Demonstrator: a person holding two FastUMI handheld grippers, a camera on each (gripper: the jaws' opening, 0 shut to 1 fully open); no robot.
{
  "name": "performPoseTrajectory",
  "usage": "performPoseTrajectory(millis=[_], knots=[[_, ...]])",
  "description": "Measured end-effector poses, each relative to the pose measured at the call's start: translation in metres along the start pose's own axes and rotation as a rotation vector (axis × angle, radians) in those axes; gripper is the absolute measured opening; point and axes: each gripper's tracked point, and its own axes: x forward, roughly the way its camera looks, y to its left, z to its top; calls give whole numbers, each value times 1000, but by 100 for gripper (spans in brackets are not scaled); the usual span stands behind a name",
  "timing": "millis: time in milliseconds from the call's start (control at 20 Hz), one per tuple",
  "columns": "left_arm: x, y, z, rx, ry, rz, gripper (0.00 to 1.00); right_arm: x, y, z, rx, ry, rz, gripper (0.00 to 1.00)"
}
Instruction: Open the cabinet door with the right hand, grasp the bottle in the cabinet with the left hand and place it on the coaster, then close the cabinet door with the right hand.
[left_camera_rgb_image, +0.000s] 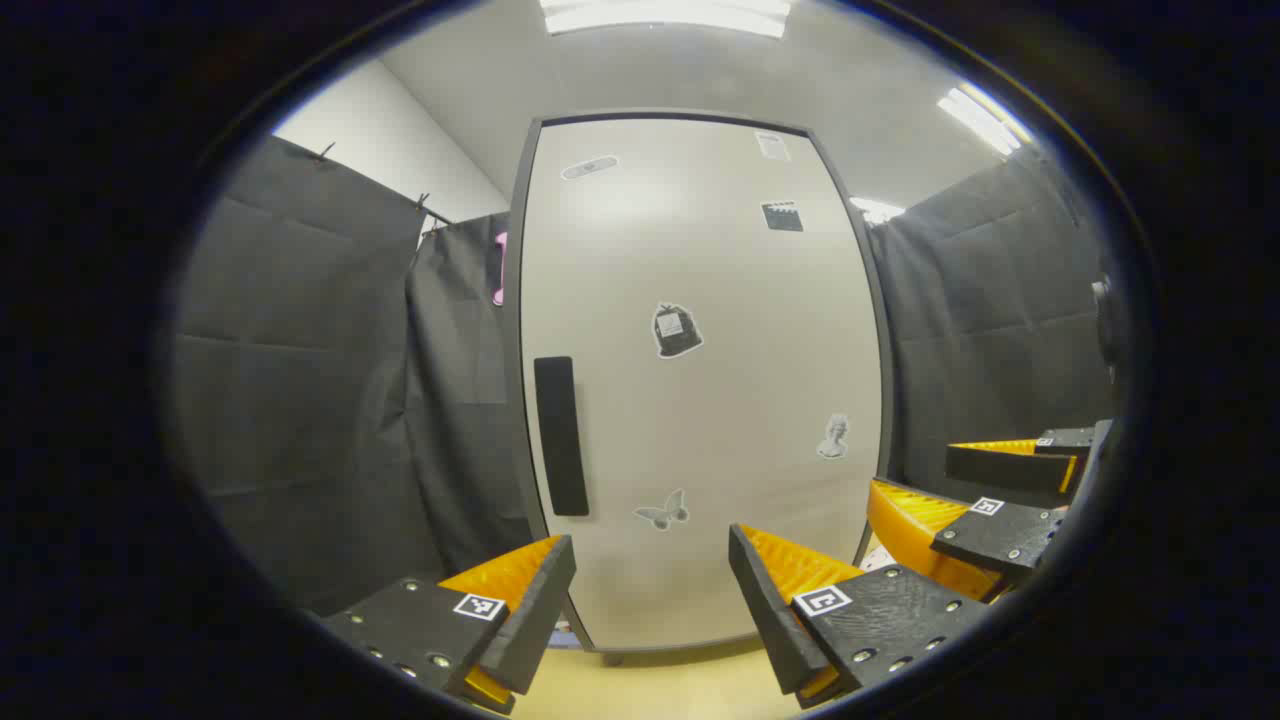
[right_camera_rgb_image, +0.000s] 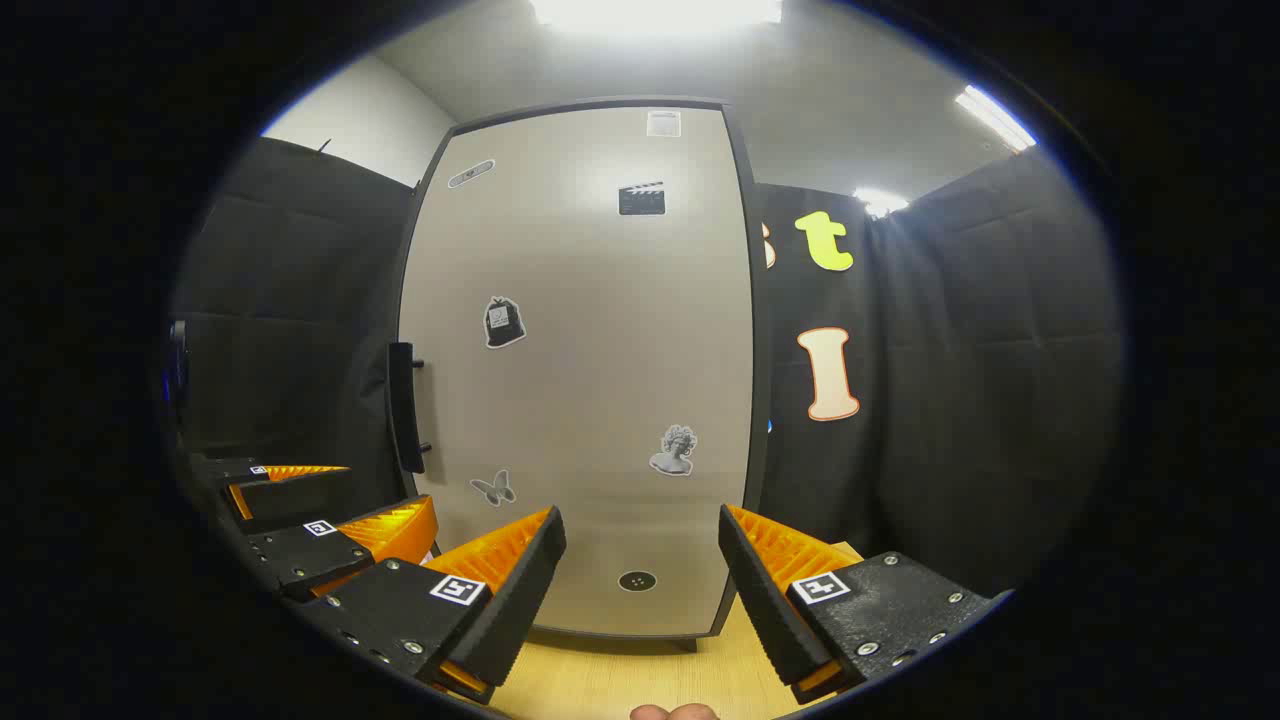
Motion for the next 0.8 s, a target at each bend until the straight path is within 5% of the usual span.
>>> performPoseTrajectory(millis=[150,200,800], knots=[[1,0,3,-4,-5,-2,95,1,0,1,-2,-2,1,95],[1,0,3,-4,-7,-4,88,1,0,2,-2,-3,0,95],[2,4,4,-20,-11,3,89,0,2,2,-2,-12,1,95]])
